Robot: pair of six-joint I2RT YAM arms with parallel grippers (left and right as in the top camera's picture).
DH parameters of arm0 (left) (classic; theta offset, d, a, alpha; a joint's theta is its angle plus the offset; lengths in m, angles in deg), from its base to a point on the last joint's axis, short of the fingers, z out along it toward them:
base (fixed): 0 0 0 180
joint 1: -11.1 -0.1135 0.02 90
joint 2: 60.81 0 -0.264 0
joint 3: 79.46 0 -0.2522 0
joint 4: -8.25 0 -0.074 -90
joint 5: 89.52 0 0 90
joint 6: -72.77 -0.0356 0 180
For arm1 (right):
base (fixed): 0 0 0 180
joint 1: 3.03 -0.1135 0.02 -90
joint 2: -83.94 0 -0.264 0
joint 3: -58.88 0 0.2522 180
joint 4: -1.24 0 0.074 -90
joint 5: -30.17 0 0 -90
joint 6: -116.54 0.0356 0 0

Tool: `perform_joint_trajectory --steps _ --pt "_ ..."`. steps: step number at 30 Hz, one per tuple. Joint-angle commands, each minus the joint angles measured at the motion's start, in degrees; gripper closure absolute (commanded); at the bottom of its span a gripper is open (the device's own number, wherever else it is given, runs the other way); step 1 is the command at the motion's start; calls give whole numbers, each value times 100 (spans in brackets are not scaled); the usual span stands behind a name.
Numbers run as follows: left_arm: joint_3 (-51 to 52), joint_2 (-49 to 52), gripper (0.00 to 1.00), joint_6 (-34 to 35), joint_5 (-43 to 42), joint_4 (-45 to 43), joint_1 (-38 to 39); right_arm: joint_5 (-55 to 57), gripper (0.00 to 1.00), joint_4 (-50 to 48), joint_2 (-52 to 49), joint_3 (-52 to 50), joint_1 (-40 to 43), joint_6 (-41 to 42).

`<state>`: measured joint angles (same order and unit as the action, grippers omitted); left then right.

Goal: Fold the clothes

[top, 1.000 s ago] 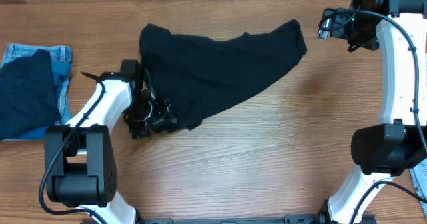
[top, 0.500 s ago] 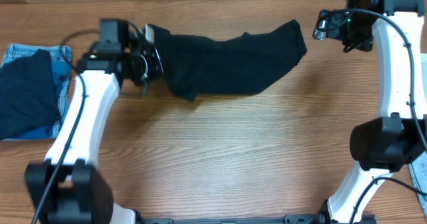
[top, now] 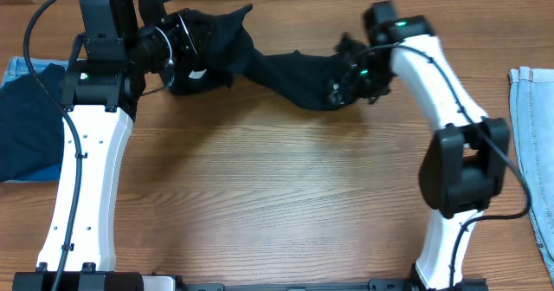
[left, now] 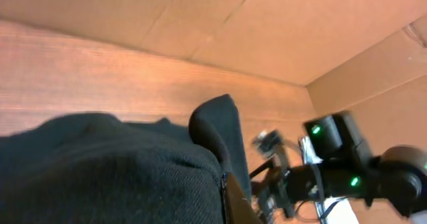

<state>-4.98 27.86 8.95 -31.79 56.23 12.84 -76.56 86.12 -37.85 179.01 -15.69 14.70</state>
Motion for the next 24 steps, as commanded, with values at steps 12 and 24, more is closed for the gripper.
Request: perform_joint_trajectory --steps 12,24 --pt "-153 -72 96 776 -59 -2236 22 3589 9 -1080 820 -22 -2199 1062" --pt "-227 -258 96 807 -372 -2208 22 2914 87 -2240 485 -24 -2249 1381"
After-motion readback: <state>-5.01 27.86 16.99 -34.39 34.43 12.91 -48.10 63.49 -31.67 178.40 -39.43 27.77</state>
